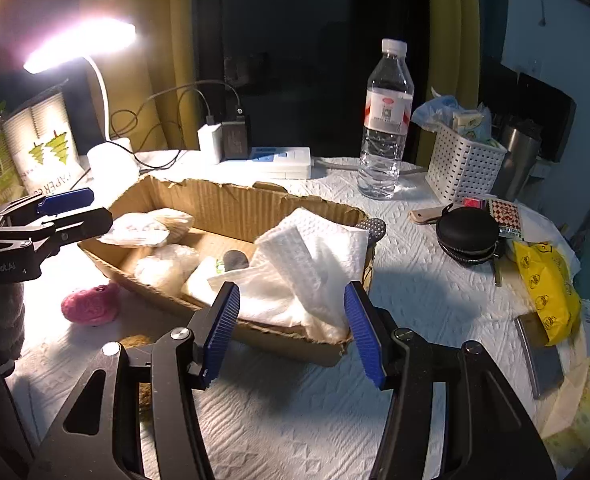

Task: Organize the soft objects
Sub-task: 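Move both tools toward the pink plush toy and brown fuzzy pouch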

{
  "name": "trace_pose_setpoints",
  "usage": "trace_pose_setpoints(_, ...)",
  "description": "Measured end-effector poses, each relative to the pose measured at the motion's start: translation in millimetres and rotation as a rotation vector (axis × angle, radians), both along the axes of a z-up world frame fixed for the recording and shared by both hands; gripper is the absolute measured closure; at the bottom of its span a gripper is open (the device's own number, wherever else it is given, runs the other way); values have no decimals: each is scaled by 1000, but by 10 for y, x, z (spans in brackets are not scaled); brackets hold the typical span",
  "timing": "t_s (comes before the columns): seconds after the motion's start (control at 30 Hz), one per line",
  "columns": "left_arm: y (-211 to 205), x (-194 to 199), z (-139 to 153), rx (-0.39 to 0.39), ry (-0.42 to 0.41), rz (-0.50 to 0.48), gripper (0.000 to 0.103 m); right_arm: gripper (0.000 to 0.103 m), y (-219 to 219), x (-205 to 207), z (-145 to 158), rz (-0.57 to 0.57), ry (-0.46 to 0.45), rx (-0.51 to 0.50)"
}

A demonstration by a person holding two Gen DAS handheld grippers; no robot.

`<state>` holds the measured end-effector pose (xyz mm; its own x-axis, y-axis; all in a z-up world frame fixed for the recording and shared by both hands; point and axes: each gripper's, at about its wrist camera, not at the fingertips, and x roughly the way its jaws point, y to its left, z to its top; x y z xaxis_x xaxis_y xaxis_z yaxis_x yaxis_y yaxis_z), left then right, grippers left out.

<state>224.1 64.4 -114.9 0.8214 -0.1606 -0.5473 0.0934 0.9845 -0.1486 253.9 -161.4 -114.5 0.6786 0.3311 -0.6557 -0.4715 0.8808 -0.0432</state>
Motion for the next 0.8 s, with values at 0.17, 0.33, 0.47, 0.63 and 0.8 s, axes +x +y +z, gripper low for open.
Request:
trace_pose_setpoints(0.17,7,-162,18,3,-5,6,26,45,-8,-148,65,11,-8,19)
trace_pose_setpoints(0.33,9,-291,-1,5,-7,5,26,45,23,-283,79,29,-6,31)
trace_pose_setpoints(0.47,-1,-392,-43,4,-1,-2,26,45,75,-367,68,47,0,34)
trace_pose_setpoints(0.63,18,-492,-103,-1,8,-5,26,45,147,-454,60,66,1,30)
trace_pose_setpoints(0.8,80,-564,-189,-1,27,6,26,45,226,-510,34,79,6,28)
